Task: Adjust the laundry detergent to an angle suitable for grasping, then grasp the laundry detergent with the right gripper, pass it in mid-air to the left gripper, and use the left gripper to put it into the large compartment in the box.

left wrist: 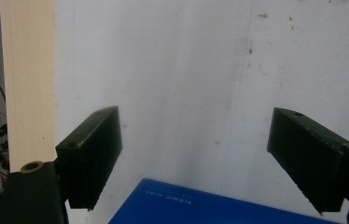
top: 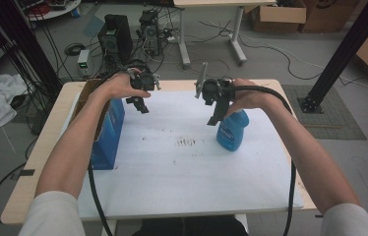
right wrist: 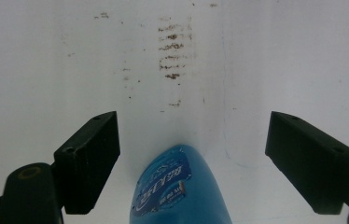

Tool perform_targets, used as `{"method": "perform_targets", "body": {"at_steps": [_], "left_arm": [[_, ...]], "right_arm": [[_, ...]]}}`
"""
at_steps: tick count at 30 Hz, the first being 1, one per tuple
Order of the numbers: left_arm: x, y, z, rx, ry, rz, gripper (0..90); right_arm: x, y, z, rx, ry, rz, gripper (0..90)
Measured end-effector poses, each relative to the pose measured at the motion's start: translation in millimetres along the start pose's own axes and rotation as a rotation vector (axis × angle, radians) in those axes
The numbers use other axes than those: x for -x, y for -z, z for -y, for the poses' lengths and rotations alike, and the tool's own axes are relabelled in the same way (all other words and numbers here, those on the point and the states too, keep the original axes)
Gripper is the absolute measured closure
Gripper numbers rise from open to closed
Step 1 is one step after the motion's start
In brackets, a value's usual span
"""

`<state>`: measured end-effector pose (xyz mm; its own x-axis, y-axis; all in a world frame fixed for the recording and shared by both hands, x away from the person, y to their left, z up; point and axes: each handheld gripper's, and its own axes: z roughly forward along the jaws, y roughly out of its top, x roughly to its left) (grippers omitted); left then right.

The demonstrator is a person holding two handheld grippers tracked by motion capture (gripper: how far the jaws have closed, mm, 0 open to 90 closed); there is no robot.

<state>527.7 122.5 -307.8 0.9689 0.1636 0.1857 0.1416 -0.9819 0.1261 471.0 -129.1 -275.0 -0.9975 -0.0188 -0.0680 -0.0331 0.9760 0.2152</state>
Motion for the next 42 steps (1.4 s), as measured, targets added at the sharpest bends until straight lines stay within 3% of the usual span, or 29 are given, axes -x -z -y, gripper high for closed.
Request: {"method": "perform_targets", "body": {"at_steps": [17,20,30,40,42], "left_arm": [[6.4,4.6,-7.2,0.001,-0.010,-0.009,18.6],[10.7,6.8,-9.7,-0.004,-0.028,-0.004,18.6],[11.1,10.9,-5.1,0.004,-0.012,-0.009,18.6],[12.4,13.1,-5.5,0.010,-0.010,-0.008,18.7],[12.6,12.2,-5.6,0.016,-0.016,0.012,18.7]], "right_arm": [[-1.3,2.7,2.3,-0.004,-0.002,0.004,17.5],[-1.1,3.7,3.5,-0.001,-0.006,0.011,17.3],[-4.3,1.3,-2.8,-0.007,0.007,0.019,17.6],[-6.0,8.8,-0.7,0.014,-0.011,0.033,17.8],[-6.2,10.2,0.1,0.014,-0.012,0.035,18.0]]}}
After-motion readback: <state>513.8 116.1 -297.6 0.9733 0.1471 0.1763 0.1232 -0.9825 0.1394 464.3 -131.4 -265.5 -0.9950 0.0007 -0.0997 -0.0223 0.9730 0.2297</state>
